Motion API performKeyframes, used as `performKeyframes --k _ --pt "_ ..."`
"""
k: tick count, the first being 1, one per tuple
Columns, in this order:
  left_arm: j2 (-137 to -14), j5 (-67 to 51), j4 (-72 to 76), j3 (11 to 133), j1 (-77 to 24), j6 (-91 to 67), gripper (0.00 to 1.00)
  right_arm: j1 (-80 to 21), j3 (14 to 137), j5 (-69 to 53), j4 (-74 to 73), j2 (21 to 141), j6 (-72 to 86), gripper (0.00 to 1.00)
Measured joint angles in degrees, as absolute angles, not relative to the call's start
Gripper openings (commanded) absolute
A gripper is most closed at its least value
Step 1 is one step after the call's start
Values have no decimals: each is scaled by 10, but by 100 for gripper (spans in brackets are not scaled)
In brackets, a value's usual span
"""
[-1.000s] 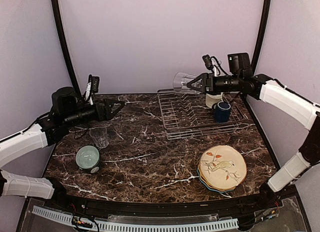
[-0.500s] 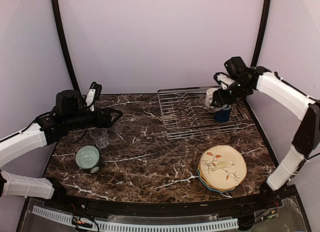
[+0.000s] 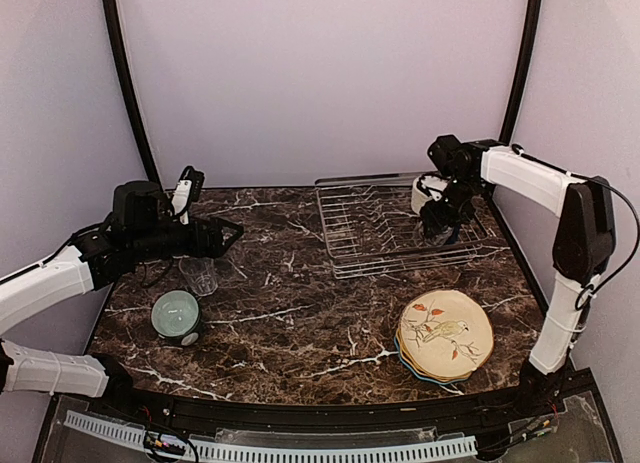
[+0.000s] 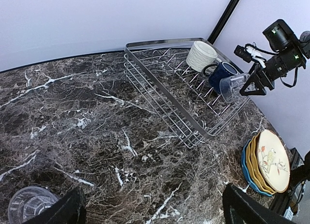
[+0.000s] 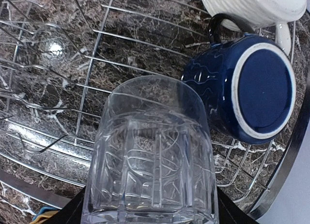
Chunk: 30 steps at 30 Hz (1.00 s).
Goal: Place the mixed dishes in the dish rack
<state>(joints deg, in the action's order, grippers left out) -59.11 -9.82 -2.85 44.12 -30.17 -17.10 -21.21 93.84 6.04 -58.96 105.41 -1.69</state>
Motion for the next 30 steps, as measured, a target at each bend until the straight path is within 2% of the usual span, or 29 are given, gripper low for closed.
performKeyframes --k 11,22,24,30 --pt "-591 -91 -31 441 -302 -168 97 -189 944 63 -618 1097 -30 23" --pt "-592 -88 -31 441 -302 -167 97 -175 956 72 -635 1106 -30 44" --pt "-592 -87 -31 441 -302 -167 97 -174 958 70 -637 1108 -31 52" --pt "-592 -85 -32 441 -302 -167 97 -167 962 61 -639 1113 -34 66"
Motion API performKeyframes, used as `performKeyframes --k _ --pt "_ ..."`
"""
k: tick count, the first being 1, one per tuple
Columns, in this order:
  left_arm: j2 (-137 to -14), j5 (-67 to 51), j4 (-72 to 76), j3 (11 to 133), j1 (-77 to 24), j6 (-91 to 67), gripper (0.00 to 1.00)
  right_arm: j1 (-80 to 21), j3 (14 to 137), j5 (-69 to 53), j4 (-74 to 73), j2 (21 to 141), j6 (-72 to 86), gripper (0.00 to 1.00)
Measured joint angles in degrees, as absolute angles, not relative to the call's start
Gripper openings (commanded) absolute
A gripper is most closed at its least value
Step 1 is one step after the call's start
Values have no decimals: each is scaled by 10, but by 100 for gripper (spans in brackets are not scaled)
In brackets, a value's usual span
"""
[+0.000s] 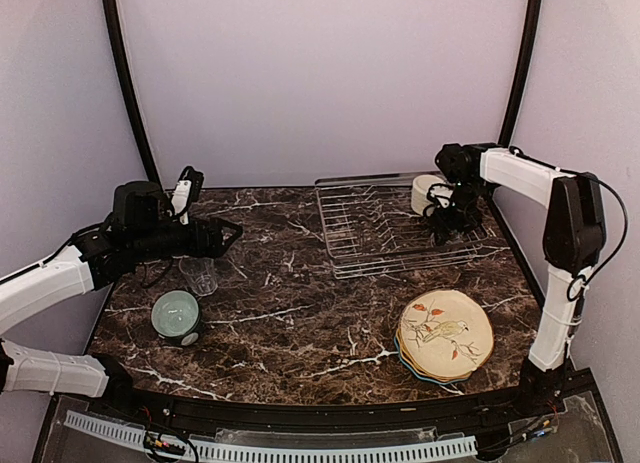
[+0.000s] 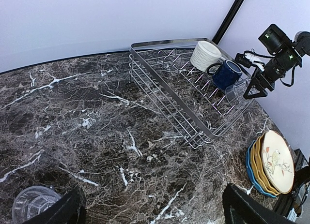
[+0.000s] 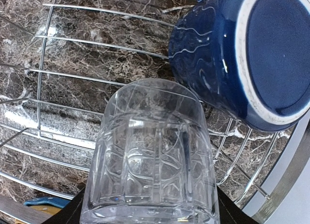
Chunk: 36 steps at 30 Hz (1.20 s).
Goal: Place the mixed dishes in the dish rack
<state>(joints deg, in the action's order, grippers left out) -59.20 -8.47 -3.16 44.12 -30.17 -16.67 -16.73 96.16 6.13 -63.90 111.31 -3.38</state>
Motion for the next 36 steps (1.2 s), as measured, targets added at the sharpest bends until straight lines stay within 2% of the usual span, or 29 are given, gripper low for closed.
performKeyframes --k 9,23,24,26,27,36 --pt "-592 -80 -32 441 -302 -167 97 -149 962 58 -621 1117 -38 77" --pt "-593 -76 -36 441 -302 -166 97 -111 936 57 -594 1129 -36 79" --pt "-593 -74 -36 441 -302 -165 98 -110 934 57 -592 1128 -34 83" --pt "-593 -66 -42 441 -302 -163 98 -110 930 59 -587 1127 -29 96" --pt "-594 -63 -51 442 -302 -162 98 -109 927 60 -583 1127 -27 98" --pt "-637 38 -197 505 -302 -156 99 -109 900 74 -555 1066 -14 99"
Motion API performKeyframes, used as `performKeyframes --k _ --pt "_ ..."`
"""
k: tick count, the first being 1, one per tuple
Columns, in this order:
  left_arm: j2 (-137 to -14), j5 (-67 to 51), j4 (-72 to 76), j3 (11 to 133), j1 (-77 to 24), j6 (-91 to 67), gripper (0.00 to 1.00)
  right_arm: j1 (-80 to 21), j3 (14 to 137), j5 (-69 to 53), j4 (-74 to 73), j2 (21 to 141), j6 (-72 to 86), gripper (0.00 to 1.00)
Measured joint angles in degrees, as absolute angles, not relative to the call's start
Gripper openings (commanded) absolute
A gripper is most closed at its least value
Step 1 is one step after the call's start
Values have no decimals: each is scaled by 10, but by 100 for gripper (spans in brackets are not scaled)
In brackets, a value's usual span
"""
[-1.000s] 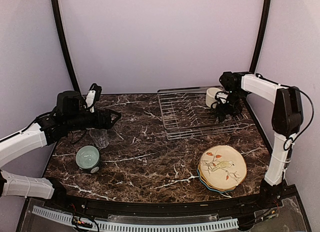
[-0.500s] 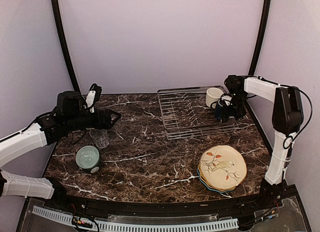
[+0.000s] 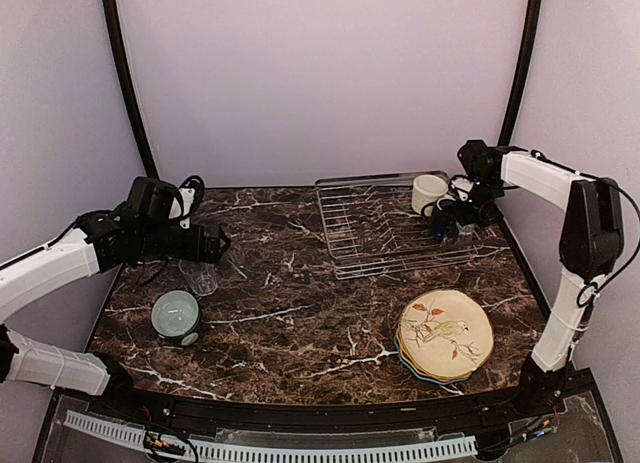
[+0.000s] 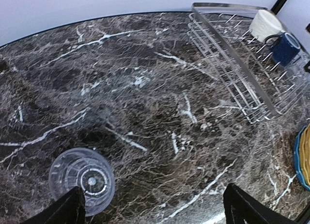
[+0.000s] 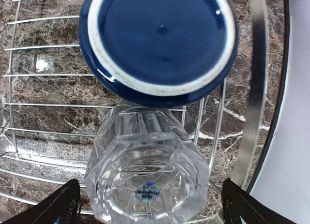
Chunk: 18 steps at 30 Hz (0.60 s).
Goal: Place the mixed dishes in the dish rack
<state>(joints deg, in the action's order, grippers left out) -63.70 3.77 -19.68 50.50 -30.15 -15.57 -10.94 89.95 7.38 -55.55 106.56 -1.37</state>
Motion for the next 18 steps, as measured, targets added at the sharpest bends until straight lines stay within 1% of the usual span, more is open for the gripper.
performKeyframes --k 3,5,7,11,18 --pt "-656 64 -236 518 -293 -156 98 -112 894 85 -549 1033 -10 99" --pt "-669 72 -260 526 -280 -156 96 -116 892 93 -545 1009 -7 99" --pt "-681 75 -280 530 -255 -156 91 -123 889 104 -537 985 -2 99" --pt "-689 76 -306 531 -203 -154 84 -146 880 121 -526 942 8 98" --pt "-741 94 -334 561 -157 -140 69 -208 867 147 -518 926 15 97"
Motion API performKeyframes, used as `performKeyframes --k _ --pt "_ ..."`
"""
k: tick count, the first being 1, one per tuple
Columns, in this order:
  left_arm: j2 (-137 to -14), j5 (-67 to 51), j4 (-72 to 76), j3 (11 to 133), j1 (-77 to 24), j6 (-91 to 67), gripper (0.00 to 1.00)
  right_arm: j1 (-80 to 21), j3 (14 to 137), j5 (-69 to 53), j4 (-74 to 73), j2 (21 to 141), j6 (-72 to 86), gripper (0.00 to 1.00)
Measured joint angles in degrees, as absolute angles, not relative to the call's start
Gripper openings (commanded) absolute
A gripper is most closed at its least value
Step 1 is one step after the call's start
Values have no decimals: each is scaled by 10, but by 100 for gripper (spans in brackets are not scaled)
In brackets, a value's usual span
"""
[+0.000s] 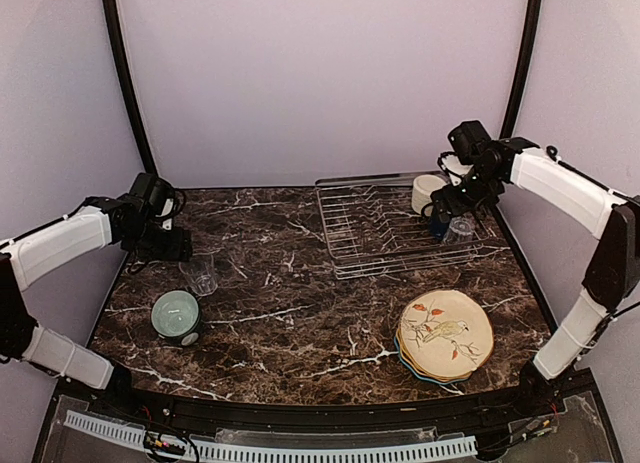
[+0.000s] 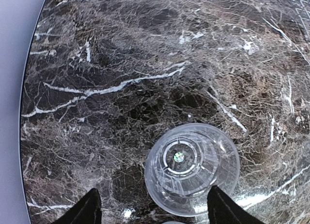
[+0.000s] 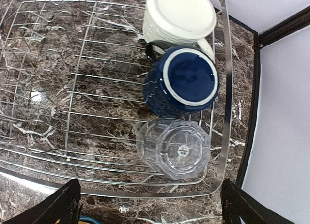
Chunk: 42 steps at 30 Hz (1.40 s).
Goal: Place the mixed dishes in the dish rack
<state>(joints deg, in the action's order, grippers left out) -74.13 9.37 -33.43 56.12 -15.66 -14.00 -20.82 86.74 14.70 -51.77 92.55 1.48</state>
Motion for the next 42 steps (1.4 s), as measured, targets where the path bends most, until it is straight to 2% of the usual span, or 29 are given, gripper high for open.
performKeyframes --k 16,28,35,42 --pt "-846 36 -335 566 -106 -132 35 -298 811 150 -432 893 9 95" --pt "-878 8 -334 589 -105 -135 3 -318 811 137 -425 893 10 95" --pt "-842 -40 -319 582 -104 -138 1 -335 826 102 -419 893 7 97" --pt "-722 -198 -188 520 -105 -177 1 -369 806 -60 -336 864 25 98"
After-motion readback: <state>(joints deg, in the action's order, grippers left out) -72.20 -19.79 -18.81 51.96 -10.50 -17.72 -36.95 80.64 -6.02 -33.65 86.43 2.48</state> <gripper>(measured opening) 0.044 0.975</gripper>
